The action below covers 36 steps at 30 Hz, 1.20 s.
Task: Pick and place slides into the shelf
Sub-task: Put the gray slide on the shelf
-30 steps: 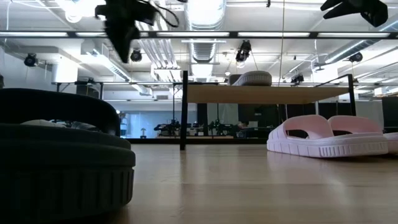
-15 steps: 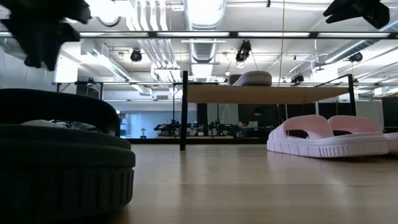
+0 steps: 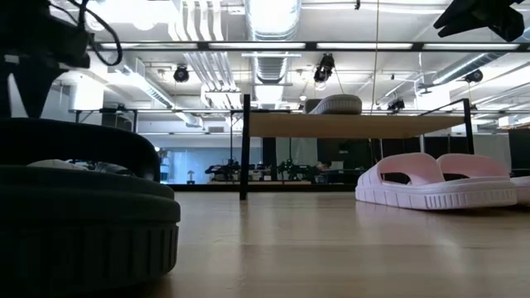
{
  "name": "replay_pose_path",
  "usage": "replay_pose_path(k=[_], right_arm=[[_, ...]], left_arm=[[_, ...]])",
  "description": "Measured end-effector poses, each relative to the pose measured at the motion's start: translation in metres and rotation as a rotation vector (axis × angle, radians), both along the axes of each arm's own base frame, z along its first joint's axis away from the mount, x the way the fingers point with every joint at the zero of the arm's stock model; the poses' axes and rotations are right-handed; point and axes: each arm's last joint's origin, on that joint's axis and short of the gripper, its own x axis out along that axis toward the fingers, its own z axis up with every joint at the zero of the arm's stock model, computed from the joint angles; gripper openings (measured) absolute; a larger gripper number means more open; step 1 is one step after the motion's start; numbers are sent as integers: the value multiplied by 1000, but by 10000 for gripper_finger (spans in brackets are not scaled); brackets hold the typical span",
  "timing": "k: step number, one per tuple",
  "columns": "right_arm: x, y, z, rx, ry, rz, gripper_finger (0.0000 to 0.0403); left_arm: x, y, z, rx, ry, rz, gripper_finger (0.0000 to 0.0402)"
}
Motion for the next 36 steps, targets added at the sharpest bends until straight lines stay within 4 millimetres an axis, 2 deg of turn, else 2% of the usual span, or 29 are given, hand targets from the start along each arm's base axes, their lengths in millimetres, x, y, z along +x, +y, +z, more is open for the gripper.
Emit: replay_pose_path(k=[5,10,20,27,31,36], right_arm=[[0,0,0,0,0,0,83],[0,0,0,2,-1,-1,87],[0,0,0,10,-7,-6,77],[0,0,0,13,-9,-8,85],[0,0,0,14,-10,-8,86],[0,0,0,22,-16,-14,79]], left_arm=[[2,-4,-9,-10,-10,-10,155],[5,-5,-27,-21,-38,-11,155],[3,3,-63,245,18,-50,155],[11,0,-84,254,-36,-2,153],[19,-2,-89,297,-34,-5,124],[23,-2,-93,328,-31,-8,49]])
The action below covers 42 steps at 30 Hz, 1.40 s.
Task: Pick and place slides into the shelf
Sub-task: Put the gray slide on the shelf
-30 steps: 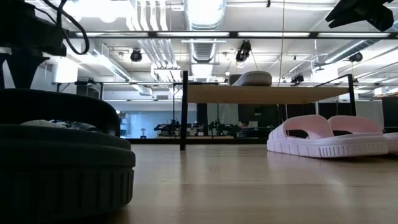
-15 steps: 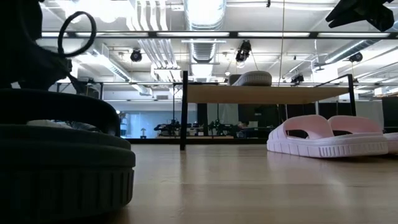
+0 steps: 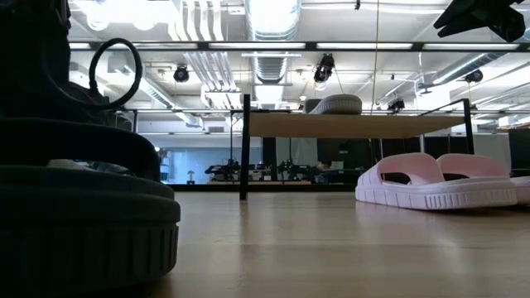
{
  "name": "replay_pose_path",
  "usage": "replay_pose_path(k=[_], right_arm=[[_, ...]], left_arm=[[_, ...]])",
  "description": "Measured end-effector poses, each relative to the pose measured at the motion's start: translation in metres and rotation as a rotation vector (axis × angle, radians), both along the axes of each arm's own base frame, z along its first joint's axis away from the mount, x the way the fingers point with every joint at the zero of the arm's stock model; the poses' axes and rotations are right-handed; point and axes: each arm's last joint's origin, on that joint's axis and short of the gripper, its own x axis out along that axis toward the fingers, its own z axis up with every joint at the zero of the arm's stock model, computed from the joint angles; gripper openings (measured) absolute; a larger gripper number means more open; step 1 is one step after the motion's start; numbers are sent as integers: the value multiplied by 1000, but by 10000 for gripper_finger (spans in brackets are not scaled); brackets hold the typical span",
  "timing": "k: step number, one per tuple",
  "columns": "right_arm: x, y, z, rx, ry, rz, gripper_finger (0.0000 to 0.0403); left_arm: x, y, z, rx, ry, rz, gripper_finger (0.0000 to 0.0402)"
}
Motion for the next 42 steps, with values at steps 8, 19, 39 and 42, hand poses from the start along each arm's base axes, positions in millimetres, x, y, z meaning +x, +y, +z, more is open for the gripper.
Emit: replay_pose_path(k=[8,19,39,42], right_arm=[[0,0,0,10,-7,-6,77],[0,0,0,9,-7,-6,82],[1,1,-8,47,-23,-41,78],[2,1,-9,53,-26,-46,74]], left_arm=[[6,4,19,-3,-19,27,4],[34,31,156,-60,-388,218,1],[191,166,260,100,-582,306,0],[211,179,242,49,-521,308,0]])
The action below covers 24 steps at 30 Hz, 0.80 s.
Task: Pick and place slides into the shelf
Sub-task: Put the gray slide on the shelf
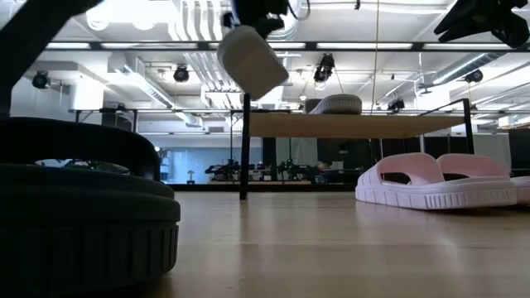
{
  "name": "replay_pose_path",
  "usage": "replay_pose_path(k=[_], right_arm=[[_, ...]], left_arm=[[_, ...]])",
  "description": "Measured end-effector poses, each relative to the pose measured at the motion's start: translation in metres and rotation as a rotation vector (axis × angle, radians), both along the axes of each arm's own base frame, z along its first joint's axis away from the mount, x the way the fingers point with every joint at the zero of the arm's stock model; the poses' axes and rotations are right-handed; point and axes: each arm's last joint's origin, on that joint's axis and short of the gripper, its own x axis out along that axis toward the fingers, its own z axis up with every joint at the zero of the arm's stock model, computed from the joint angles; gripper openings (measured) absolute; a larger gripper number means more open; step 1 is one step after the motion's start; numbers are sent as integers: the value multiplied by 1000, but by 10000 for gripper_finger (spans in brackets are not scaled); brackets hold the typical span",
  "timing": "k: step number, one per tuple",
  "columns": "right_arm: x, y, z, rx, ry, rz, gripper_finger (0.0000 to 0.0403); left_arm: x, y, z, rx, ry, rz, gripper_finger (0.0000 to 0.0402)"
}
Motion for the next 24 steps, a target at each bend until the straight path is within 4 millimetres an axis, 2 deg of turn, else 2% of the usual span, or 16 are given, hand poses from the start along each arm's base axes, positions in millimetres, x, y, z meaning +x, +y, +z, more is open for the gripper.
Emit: replay_pose_path(k=[3,6,15,24], right_arm=[[0,0,0,1,-1,0,71],[0,0,0,0,-1,0,71],[-2,-1,-1,-12,18,0,82],[-2,-1,-1,-10,16,-2,72]], left_arm=[[7,11,-19,-35,56,-7,0],[9,20,-26,-70,51,0,0],[26,31,-22,-17,-87,-34,0],[30,37,-22,12,-138,-19,0]])
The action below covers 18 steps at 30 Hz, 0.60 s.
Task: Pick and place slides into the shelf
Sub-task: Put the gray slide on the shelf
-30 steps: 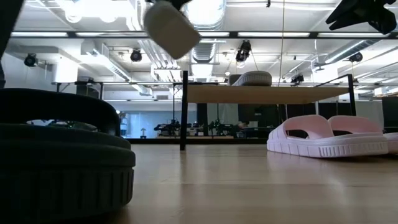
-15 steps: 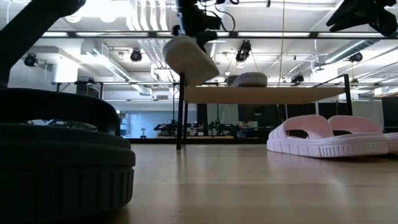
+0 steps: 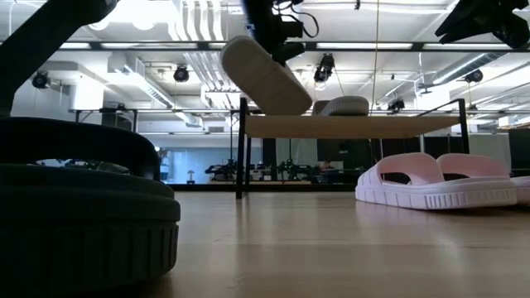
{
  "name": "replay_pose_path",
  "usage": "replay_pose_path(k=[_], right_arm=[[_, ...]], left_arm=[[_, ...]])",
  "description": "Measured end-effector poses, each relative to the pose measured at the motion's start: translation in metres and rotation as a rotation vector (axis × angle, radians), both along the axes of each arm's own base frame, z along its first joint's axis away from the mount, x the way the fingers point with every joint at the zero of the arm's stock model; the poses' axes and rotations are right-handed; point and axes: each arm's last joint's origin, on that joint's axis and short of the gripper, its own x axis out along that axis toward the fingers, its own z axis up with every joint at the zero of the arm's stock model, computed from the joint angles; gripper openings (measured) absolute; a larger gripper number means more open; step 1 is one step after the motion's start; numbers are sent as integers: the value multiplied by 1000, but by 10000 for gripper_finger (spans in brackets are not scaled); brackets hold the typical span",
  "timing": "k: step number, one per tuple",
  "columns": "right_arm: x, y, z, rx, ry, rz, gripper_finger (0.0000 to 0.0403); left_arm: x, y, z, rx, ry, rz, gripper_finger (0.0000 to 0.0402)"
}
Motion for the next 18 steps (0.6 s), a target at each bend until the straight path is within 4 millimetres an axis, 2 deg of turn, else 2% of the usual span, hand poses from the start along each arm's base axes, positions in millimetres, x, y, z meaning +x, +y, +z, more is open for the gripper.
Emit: replay_pose_path(k=[5,9,18], right_arm=[[0,0,0,0,0,0,72],[0,0,0,0,0,0,77],[0,0,0,2,-1,-2,80]], left_arm=[[3,2,3,36,-47,15,3],[7,7,-2,104,-7,34,22],[10,8,-6,92,-18,21,43]])
